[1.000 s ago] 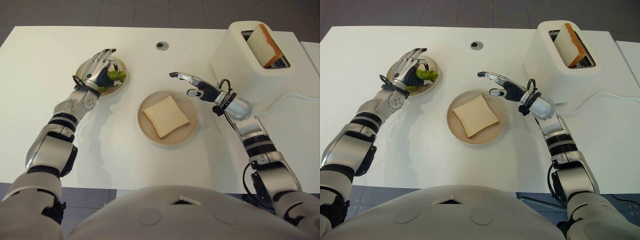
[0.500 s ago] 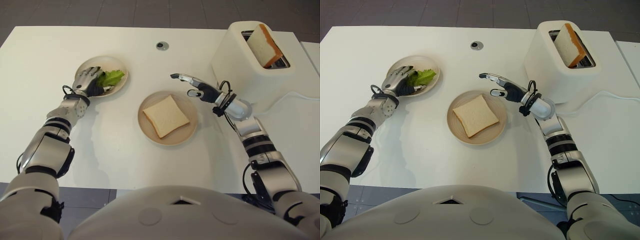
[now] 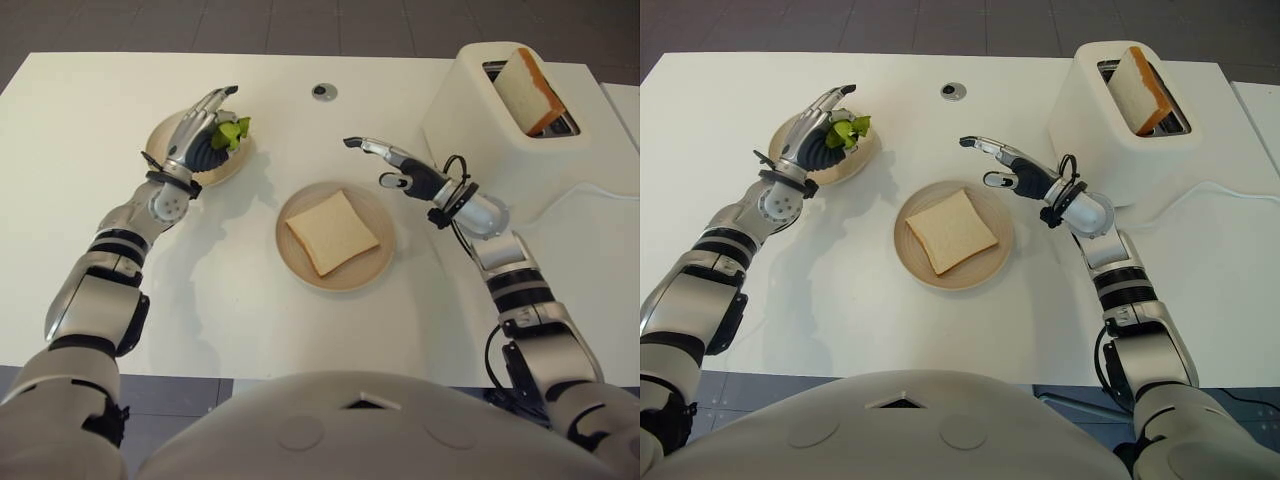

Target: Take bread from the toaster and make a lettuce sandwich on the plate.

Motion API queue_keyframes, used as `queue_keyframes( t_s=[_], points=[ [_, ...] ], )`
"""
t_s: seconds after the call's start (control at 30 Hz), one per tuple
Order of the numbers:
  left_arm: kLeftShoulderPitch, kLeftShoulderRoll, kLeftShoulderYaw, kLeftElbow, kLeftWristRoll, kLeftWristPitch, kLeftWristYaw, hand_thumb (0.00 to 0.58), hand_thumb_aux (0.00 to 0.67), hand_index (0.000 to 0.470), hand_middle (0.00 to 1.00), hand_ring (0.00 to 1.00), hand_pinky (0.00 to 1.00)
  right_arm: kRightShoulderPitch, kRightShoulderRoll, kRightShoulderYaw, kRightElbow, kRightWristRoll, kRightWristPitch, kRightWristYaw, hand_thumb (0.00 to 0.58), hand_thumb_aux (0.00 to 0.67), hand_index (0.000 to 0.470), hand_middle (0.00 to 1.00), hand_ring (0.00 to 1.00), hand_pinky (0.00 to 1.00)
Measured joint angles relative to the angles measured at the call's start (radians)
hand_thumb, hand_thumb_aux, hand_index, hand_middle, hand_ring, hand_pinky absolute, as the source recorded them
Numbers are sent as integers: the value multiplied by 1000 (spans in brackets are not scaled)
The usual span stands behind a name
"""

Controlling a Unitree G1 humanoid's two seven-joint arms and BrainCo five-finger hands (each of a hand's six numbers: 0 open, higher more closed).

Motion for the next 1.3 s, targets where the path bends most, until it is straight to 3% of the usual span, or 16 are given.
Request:
queue_keyframes(
  t_s=[0.37,0.8,0.83,0.87,0.9,0.93,0.97,1.0,1.3],
  points=[
    [117,-144,-128,-230,55,-73,-225,580,670,470,0,0,0,20,-7,-65,-151,127,35,38,0,0,0,0,0,0],
    [187,-147,-145,-380,24,-112,-397,579,649,455,0,0,0,31,-25,-104,-199,158,64,67,0,0,0,0,0,0],
    [192,-147,-144,-395,20,-112,-405,551,520,365,0,0,0,31,-28,-104,-199,158,65,67,0,0,0,0,0,0],
    [195,-148,-144,-402,16,-112,-415,460,365,256,0,0,0,31,-30,-105,-199,157,66,67,0,0,0,0,0,0],
    [197,-148,-144,-407,6,-112,-425,408,305,214,0,0,0,31,-34,-105,-199,156,66,69,0,0,0,0,0,0],
    [198,-148,-144,-411,0,-112,-436,297,202,142,0,0,0,31,-39,-105,-198,150,66,69,0,0,0,0,0,0],
    [199,-148,-144,-412,0,-112,-443,112,68,48,0,0,0,31,-44,-105,-196,148,66,72,0,0,0,0,0,0],
    [200,-148,-144,-412,0,-111,-452,0,0,0,0,0,0,31,-55,-107,-195,148,66,76,0,0,0,0,0,0],
    [221,-145,-136,-434,-41,-126,-493,0,0,0,0,0,0,20,-133,-285,-219,72,105,-83,0,0,0,0,0,0]
  ],
)
